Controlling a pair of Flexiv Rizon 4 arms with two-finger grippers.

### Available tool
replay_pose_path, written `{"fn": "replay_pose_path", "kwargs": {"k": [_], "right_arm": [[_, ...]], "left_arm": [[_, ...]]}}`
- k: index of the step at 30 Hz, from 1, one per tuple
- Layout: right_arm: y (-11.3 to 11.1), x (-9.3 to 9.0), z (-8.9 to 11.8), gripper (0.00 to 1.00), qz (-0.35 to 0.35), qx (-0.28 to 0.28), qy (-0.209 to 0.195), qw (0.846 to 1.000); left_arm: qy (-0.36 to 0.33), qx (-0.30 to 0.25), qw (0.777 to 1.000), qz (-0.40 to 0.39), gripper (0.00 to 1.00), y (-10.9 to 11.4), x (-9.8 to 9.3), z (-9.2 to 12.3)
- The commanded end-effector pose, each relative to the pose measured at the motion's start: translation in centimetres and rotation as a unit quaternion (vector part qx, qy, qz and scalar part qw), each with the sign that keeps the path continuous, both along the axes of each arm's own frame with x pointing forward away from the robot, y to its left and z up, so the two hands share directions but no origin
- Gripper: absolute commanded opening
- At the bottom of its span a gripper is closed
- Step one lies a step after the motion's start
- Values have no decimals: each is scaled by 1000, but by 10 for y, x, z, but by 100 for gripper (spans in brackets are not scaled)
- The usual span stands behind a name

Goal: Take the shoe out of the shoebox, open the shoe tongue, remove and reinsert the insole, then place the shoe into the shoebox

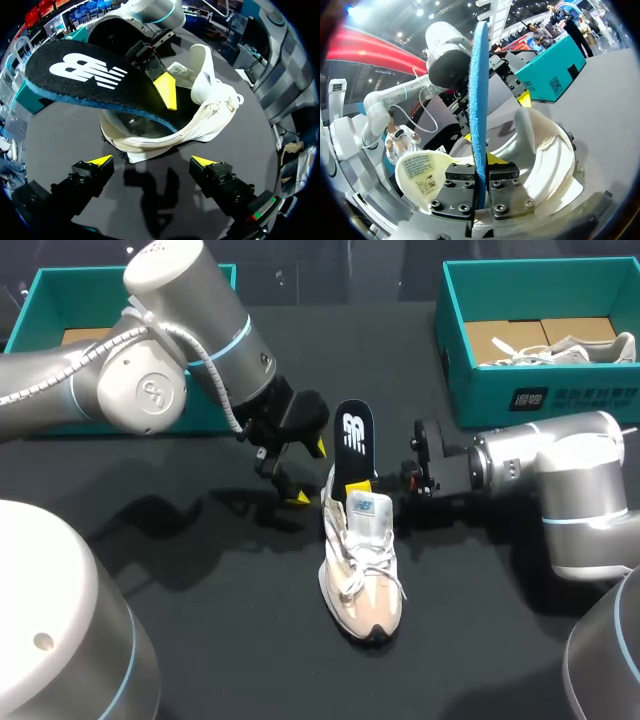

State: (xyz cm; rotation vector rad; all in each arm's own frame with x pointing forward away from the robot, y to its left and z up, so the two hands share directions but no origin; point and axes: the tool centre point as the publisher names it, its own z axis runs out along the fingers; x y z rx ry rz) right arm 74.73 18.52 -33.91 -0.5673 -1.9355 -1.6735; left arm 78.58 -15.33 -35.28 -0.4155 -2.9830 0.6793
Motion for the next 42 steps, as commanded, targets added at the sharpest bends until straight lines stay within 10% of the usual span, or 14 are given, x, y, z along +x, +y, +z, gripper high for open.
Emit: {"fn": "replay_pose_path", "kwargs": {"k": [1,22,25,42], "right_arm": [[1,-1,1,32,3,-1,-10,1000],[9,21,38,20,24,-23,-64,997],[9,26,34,0,23,-18,-60,998],[5,-6,-6,0,4,8,-22,1000]], "left_arm": [[0,0,1000,0,100,0,0,-1],[0,0,1000,0,100,0,0,-1],[0,0,1000,0,100,0,0,-1],[0,0,1000,0,100,0,0,-1]]}}
